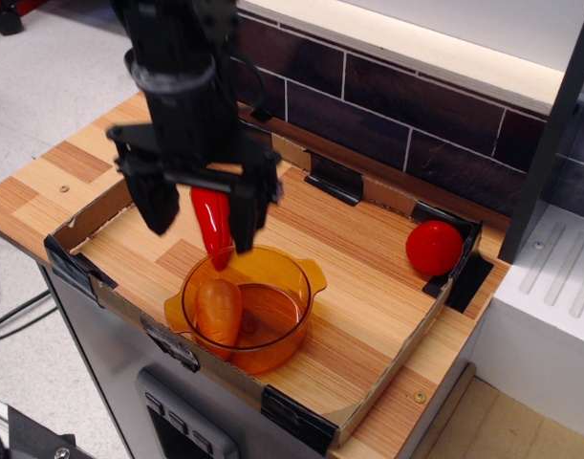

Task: Take carrot out of pot

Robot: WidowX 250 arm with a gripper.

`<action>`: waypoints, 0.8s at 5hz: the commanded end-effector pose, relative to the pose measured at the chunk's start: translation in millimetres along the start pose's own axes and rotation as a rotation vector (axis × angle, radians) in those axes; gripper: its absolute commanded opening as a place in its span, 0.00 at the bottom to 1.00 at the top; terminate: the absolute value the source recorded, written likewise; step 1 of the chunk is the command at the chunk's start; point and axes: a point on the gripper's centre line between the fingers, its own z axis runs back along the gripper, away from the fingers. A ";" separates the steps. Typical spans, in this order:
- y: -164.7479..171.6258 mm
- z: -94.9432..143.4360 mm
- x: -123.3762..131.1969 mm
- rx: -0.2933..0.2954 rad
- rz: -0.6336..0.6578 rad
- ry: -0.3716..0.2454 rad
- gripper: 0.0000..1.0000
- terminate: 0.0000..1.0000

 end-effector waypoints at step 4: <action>-15.7 -39.7 -6.7 0.051 0.054 -0.086 1.00 0.00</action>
